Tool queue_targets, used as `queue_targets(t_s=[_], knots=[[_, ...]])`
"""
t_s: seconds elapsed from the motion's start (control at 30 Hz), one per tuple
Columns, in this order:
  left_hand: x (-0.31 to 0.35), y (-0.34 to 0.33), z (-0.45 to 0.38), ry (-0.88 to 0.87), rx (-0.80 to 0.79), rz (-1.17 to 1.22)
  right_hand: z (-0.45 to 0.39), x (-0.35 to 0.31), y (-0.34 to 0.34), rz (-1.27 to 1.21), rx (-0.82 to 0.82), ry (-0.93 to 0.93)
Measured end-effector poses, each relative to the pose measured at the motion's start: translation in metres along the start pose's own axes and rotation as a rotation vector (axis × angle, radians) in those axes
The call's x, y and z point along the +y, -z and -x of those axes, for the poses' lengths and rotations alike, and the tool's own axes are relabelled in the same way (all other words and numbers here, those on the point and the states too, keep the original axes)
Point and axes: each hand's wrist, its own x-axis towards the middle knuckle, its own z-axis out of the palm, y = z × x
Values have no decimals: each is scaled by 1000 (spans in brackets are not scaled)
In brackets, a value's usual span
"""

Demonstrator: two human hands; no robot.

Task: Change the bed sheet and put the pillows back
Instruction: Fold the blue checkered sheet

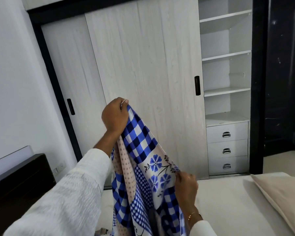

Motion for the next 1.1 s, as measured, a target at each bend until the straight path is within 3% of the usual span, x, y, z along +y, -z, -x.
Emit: queue_targets(t_s=[0.1, 0.27, 0.43, 0.57, 0.67, 0.77, 0.87, 0.97, 1.03, 1.1], knots=[[-19, 0, -1, 93, 81, -78, -28, 2, 13, -46, 152, 50], [-43, 0, -1, 293, 140, -38, -55, -2, 18, -95, 100, 255], [-43, 4, -4, 333, 187, 37, -55, -2, 22, -232, 28, 345], [-31, 5, -4, 341, 187, 143, -42, 4, 23, -298, -72, 167], [-21, 5, 3, 343, 207, 277, -38, 0, 23, -195, 93, 107], [-2, 13, 11, 430, 44, 706, -50, -14, 30, -302, 181, 6], [12, 29, 16, 555, -385, 1163, -73, -20, 36, -495, 158, -56], [9, 36, 20, 534, -782, 1073, -89, -37, 44, -624, 71, 90], [2, 32, 22, 537, -784, 983, -96, -48, 49, -614, 26, 206], [-11, 29, 19, 663, -542, 930, -101, -54, 53, -586, 61, 245]])
